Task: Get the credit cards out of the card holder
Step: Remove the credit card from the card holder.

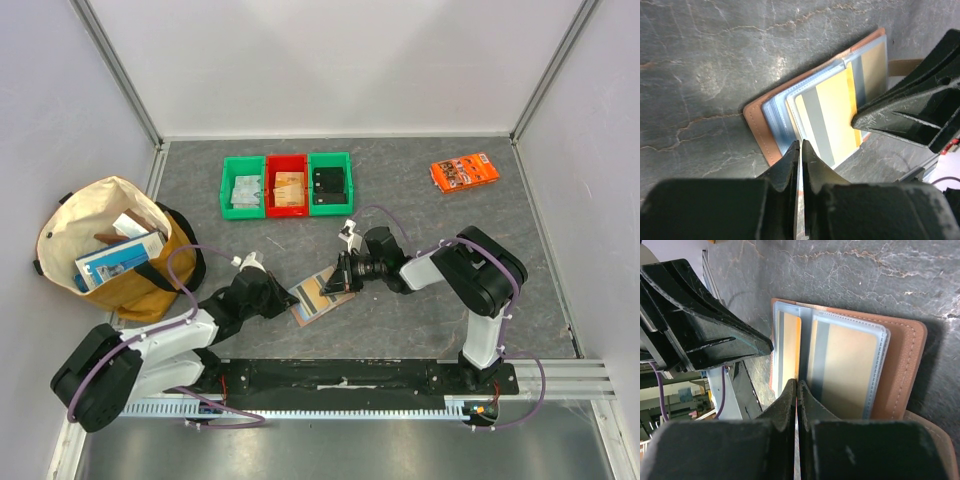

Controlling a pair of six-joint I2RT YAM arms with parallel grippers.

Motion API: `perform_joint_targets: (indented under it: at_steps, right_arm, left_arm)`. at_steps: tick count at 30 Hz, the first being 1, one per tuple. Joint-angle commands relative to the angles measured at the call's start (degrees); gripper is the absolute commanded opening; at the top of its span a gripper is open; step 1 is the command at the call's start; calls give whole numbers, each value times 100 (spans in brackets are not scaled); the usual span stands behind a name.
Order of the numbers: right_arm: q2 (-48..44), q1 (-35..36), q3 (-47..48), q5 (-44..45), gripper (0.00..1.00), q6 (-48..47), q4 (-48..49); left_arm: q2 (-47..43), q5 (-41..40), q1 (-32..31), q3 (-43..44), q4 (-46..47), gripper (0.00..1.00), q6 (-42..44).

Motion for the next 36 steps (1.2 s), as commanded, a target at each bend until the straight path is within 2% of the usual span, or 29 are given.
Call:
perform_joint_targets:
  at_steps: [1,4,7,11,17,25,36]
  right_arm:
    - [58,-21,0,-171,2,-45,234]
    - [93,-21,-9,-154,2,-54,243]
    - [128,-21,-9,-153,2,-62,252]
    - [146,-21,0,-153,2,-80,252]
    - [155,-21,0,-145,3,-141,182]
    - [120,-109,-70,-162,13,-36,286]
    - [287,-117,-88,-303,12,280,709]
  left_arm:
    - [-385,266,20,-51,135,13,188]
    - [-448,250,20,36,365,19,205]
    - [-176,267,20,194,400,19,355]
    - [368,381,20,283,514,9,381]
    - [774,399,20,274,393,2,390]
    - [625,311,20,-60,137,2,39]
    - [545,293,29,-78,93,2,56]
